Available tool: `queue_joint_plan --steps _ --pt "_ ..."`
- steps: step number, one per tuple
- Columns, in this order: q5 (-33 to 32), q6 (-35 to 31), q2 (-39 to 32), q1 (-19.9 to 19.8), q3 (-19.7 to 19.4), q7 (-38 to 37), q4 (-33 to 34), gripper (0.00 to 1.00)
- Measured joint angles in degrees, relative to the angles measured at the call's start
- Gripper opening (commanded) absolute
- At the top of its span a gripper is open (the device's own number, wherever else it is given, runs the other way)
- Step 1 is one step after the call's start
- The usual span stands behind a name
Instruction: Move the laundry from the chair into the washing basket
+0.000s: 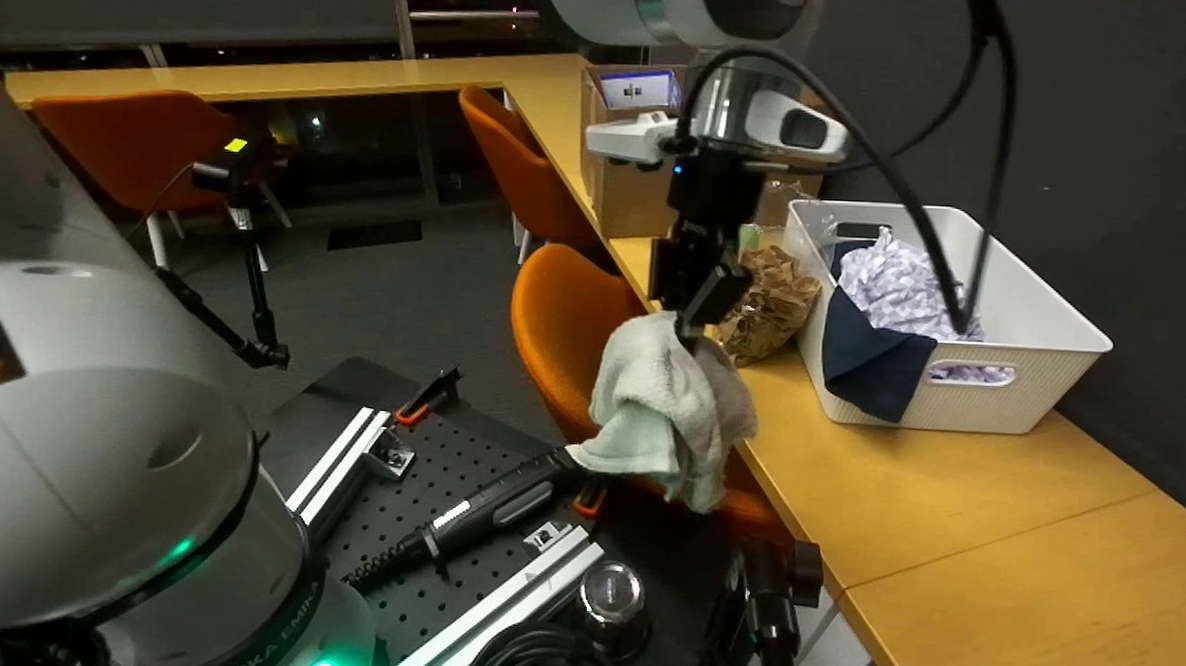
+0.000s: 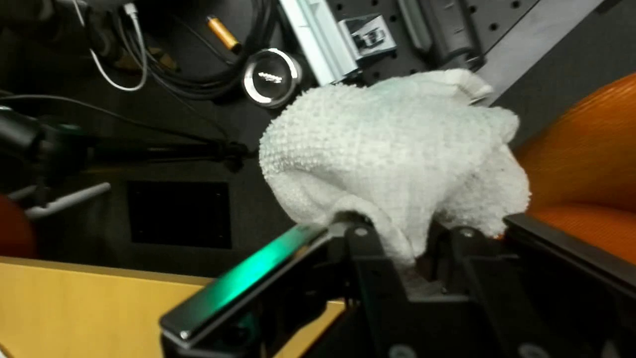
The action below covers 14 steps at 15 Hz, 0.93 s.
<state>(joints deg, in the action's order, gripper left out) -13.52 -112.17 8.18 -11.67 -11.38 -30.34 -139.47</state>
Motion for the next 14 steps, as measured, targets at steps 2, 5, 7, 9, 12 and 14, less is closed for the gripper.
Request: queue_joint_plan --steps 2,5,7,9,12,14 --pt "-2.55 -0.49 0.59 -4.78 -3.16 0.75 0.66 0.04" --pt "-3.26 -2.73 0.49 -10.02 -7.11 3.01 4.95 0.04" --pt "-3.25 -4.08 0.47 -11.74 -8.40 3.47 9.21 0.04" --pt "-2.89 -5.08 0.35 -12.27 -8.78 3.56 14.20 0.04" --pt "-0.64 -7.97 -0.42 -11.52 -8.50 3.57 21.44 0.04" --pt "1.80 -9.63 -2.14 -10.44 -8.09 3.57 26.11 0.04"
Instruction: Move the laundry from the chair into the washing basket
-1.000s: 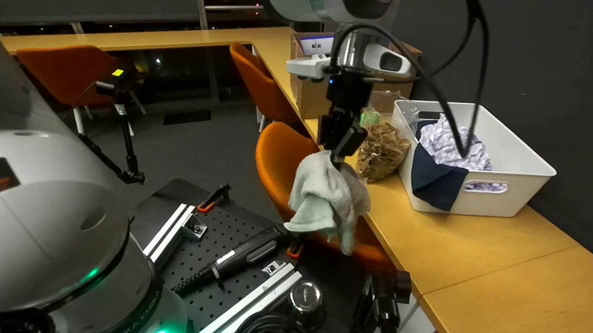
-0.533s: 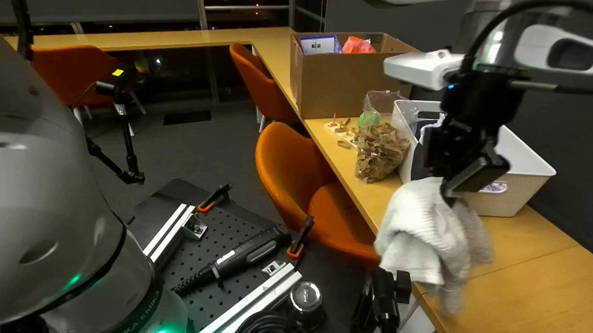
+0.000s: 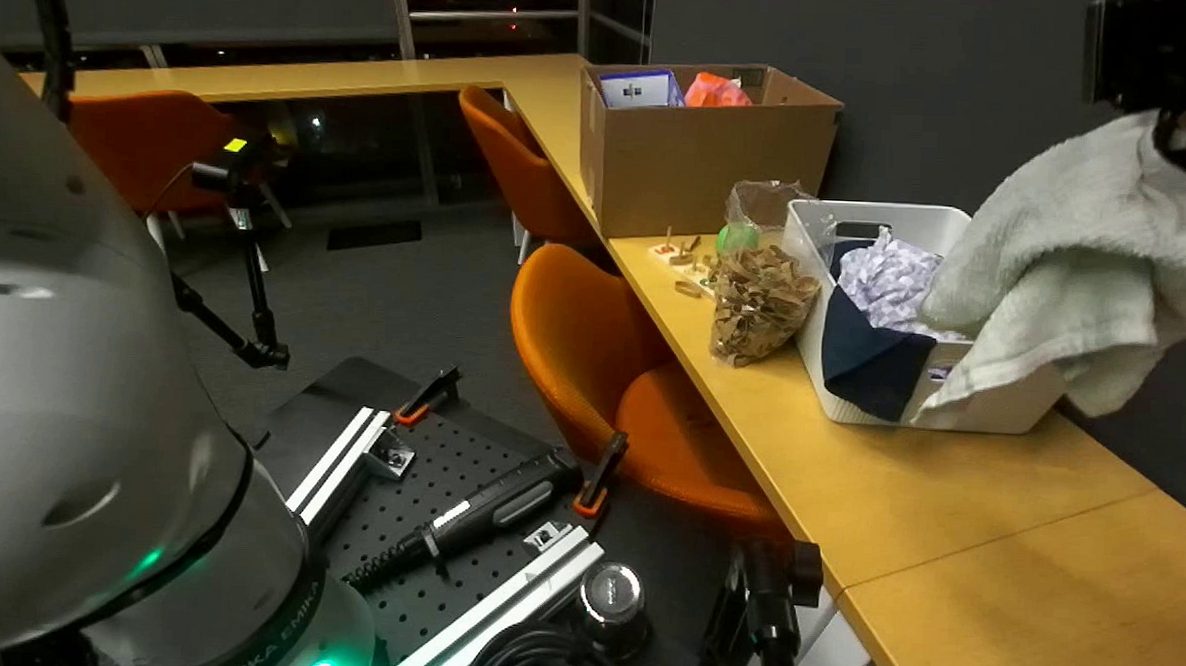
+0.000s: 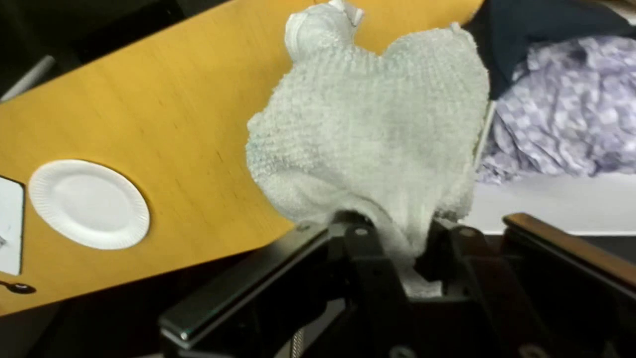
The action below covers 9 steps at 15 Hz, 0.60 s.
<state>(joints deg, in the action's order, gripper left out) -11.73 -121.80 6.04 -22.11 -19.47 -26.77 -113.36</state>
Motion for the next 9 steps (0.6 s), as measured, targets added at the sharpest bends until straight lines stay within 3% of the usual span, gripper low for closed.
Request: queue_joint_plan --steps 9 --pt "7.89 -5.89 -20.18 5.61 2.81 0.46 22.08 0.04"
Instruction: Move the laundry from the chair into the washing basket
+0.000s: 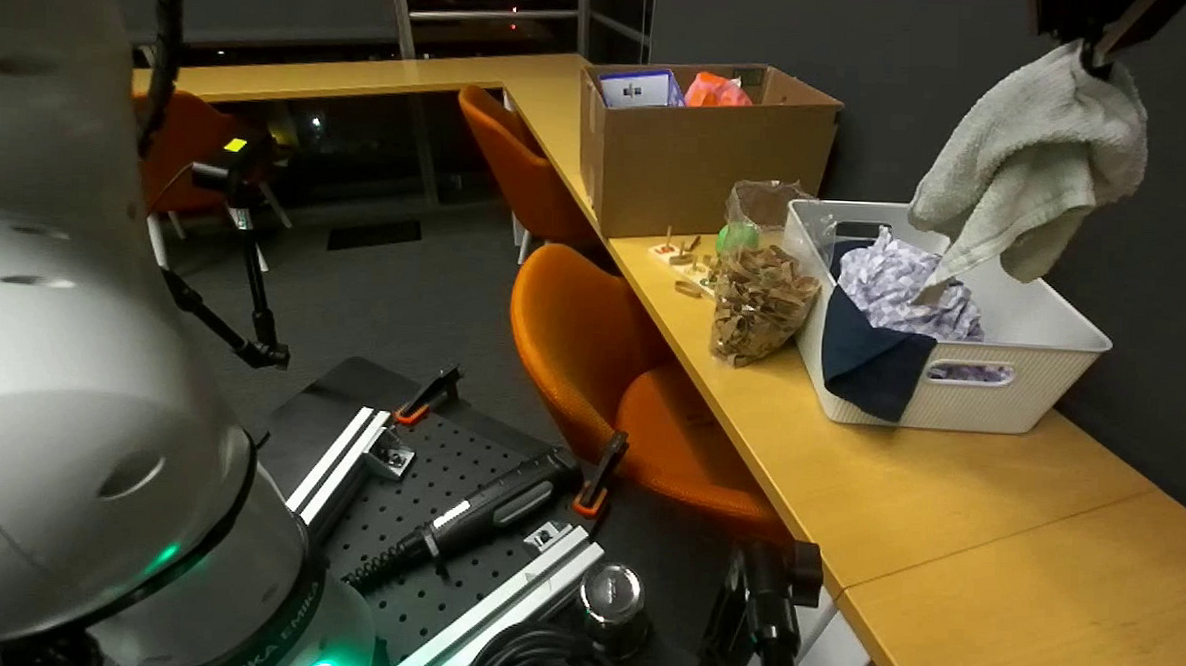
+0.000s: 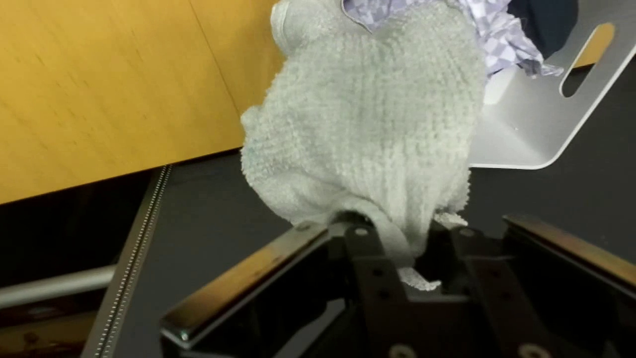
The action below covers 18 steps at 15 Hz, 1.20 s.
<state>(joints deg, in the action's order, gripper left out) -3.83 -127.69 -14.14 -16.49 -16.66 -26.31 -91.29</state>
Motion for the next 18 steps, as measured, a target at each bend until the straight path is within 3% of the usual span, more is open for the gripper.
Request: queue_joint_plan --steps 5,6,7,8,13,16,18 --pt "2.73 -1.95 -12.94 1.38 2.72 0.62 9.37 0.04" --pt "3.34 -2.82 -15.57 1.53 3.25 0.94 10.40 0.08" --pt "3.54 -3.62 -17.88 1.66 3.69 1.09 11.24 0.40" --pt "3.65 -4.34 -20.07 1.80 4.02 1.21 12.02 0.41" --pt "3.79 -5.19 -23.95 1.89 4.07 2.43 13.42 0.75" --pt "3.04 -4.94 -20.46 1.96 3.59 3.24 11.23 0.97" --pt "2.74 -3.75 -15.20 2.21 3.50 4.19 7.32 1.00"
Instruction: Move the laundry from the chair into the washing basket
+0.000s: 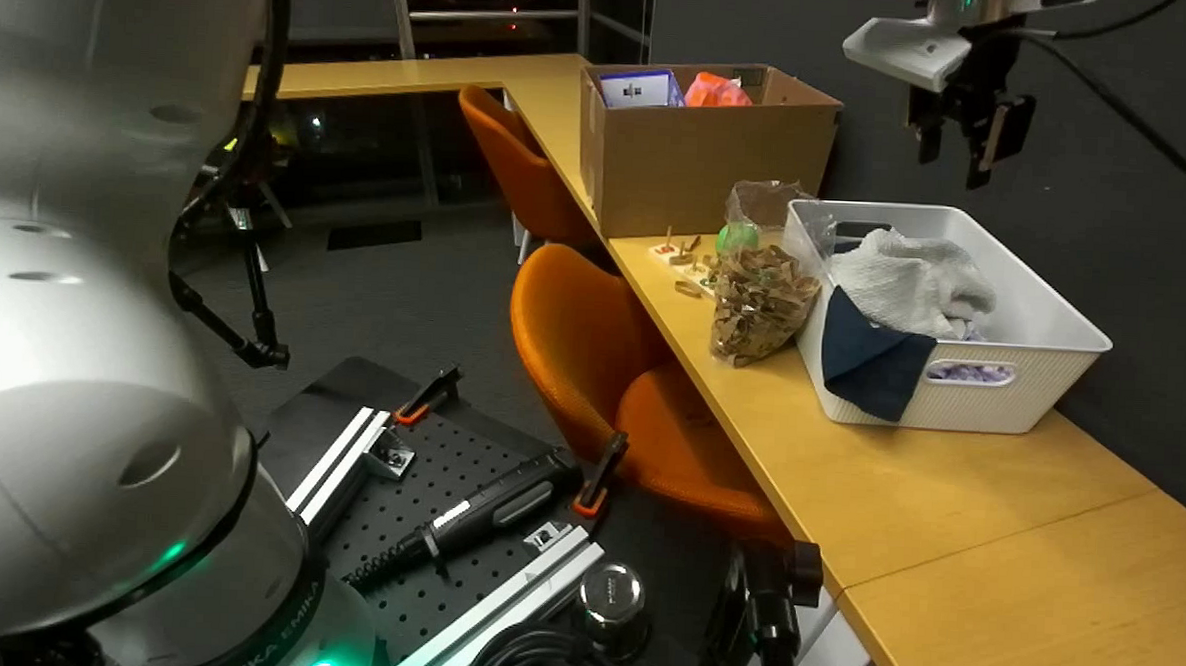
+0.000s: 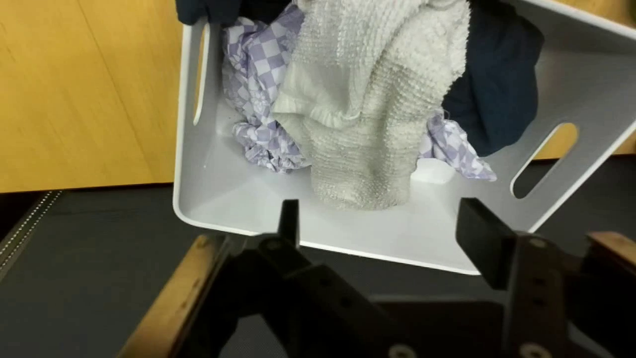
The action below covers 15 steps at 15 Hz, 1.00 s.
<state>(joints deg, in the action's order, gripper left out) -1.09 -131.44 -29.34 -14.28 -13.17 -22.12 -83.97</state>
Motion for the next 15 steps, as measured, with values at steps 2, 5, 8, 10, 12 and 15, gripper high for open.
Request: queue_joint_plan --steps 2,5,8,10,12,15 --pt "-0.45 3.56 6.43 0.86 -0.12 0.90 -4.45 1.00" --pt "-3.95 7.41 15.65 3.00 -0.14 0.77 -11.06 1.00" --pt "-8.43 7.78 24.78 5.99 0.58 -1.09 -18.66 1.00" --pt "-9.13 7.78 28.81 7.56 2.36 -2.62 -22.83 1.00" --pt "-9.13 7.72 30.39 8.95 4.77 -4.04 -25.81 1.00" --pt "-9.12 7.54 30.19 11.11 8.42 -6.30 -28.67 1.00"
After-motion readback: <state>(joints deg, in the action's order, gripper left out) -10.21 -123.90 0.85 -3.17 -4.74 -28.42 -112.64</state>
